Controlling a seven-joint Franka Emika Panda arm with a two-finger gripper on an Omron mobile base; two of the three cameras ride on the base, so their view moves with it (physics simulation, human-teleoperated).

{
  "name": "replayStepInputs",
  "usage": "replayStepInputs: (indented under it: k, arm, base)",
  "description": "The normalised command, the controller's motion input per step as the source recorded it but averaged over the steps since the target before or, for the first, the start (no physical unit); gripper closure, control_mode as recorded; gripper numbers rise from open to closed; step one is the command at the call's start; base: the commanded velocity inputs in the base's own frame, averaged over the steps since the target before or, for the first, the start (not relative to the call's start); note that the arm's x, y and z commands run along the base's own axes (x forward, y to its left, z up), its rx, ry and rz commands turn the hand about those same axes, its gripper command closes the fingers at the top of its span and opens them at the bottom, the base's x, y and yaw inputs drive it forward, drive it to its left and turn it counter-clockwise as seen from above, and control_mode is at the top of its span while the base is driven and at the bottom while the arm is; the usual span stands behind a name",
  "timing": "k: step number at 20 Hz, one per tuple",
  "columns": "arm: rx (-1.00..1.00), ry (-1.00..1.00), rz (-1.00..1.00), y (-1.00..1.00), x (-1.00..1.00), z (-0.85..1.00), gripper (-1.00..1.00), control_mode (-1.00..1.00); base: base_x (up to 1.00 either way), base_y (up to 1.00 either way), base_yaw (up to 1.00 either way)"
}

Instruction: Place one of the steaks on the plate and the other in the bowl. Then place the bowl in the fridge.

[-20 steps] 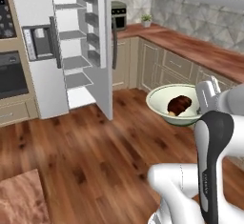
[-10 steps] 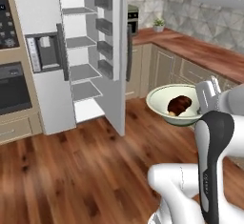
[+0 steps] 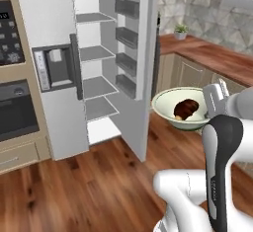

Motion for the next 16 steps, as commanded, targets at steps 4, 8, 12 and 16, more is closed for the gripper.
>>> replayStepInputs:
  k: [4,8,12,16]
  arm:
    - [0.0,0.0,0.0,0.0,0.0,0.0,1.0,1.0]
    - [0.0,0.0,0.0,0.0,0.0,0.0,1.0,1.0]
    - [0.0,0.0,0.0,0.0,0.0,0.0,1.0,1.0]
    - [0.0,0.0,0.0,0.0,0.0,0.0,1.0,1.0]
  base:
    - [1.0,0.14,0.0]
    - [1.0,0.09,0.0]
    - [1.0,0.14,-0.03]
    - [1.0,-0.03,-0.07]
